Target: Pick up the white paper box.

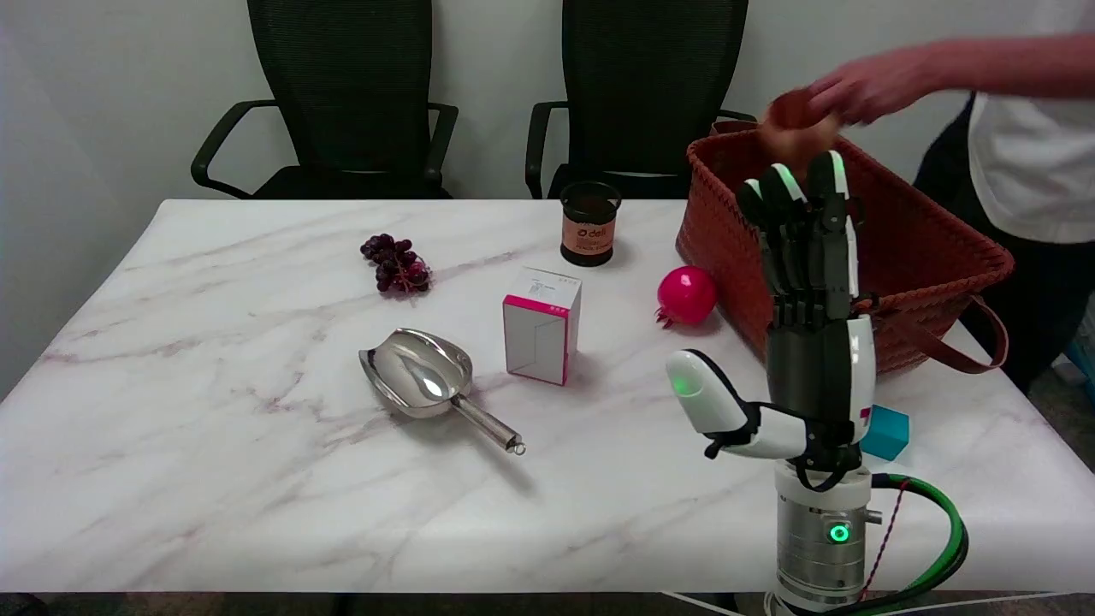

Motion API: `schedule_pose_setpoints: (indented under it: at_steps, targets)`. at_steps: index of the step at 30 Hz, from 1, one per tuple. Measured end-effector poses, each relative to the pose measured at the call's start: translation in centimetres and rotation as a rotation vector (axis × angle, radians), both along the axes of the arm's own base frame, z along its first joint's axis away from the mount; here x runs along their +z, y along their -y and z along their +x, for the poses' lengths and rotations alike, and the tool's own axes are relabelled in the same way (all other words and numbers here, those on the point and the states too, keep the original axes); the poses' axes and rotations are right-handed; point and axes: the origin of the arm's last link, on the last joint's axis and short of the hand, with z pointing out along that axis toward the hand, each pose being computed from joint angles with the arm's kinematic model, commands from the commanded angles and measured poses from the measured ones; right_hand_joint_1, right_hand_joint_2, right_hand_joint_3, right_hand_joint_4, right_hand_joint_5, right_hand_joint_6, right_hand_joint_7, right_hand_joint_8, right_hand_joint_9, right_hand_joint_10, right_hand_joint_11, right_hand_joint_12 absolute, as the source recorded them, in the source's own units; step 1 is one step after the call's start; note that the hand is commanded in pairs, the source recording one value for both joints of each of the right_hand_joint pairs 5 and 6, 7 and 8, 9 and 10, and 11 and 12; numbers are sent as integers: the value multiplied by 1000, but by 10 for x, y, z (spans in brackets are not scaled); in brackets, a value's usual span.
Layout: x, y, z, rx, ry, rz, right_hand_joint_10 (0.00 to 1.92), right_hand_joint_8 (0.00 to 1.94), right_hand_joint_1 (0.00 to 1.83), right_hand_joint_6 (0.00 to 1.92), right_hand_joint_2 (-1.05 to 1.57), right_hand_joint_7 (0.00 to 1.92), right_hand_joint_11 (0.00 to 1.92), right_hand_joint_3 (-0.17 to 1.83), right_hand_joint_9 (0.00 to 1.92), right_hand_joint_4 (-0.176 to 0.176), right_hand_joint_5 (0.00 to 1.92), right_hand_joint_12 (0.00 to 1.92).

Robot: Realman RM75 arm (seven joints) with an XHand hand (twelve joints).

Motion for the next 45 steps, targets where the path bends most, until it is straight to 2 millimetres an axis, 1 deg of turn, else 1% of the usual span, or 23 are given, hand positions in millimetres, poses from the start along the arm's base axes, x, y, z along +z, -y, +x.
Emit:
schedule_pose_setpoints:
  at_steps: [19, 23, 25, 26, 31, 35, 37, 38, 41, 43, 45]
  targets:
    - [3, -1, -6, -12, 18, 46, 311, 215, 989, 38, 480, 215, 223, 679, 311, 0, 38, 223]
    - [4, 0, -8, -26, 19, 58, 316, 217, 1013, 29, 467, 217, 210, 658, 316, 0, 29, 210]
    - [4, 2, -9, -39, 19, 64, 303, 220, 1032, 9, 427, 220, 181, 673, 303, 0, 9, 181]
    - [4, 3, -11, -52, 19, 68, 263, 223, 1041, 0, 399, 223, 135, 699, 263, 0, 0, 135]
    - [4, 14, -16, -118, 16, 80, 163, 163, 1053, 0, 355, 163, 3, 735, 163, 0, 0, 3]
    - [7, 25, -21, -190, 12, 84, 154, 105, 1058, 0, 351, 105, 0, 692, 154, 0, 0, 0]
    - [9, 33, -25, -232, 9, 82, 133, 15, 1068, 0, 351, 15, 0, 646, 133, 0, 0, 0]
    - [11, 35, -26, -247, 9, 81, 121, 0, 1071, 0, 350, 0, 0, 634, 121, 0, 0, 0]
    - [16, 46, -32, -305, 6, 73, 0, 0, 1080, 0, 340, 0, 0, 556, 0, 0, 0, 0]
    - [19, 51, -36, -339, 5, 67, 0, 0, 1081, 0, 330, 0, 0, 502, 0, 0, 0, 0]
    - [24, 58, -40, -378, 3, 60, 0, 0, 1080, 0, 261, 0, 0, 207, 0, 0, 0, 0]
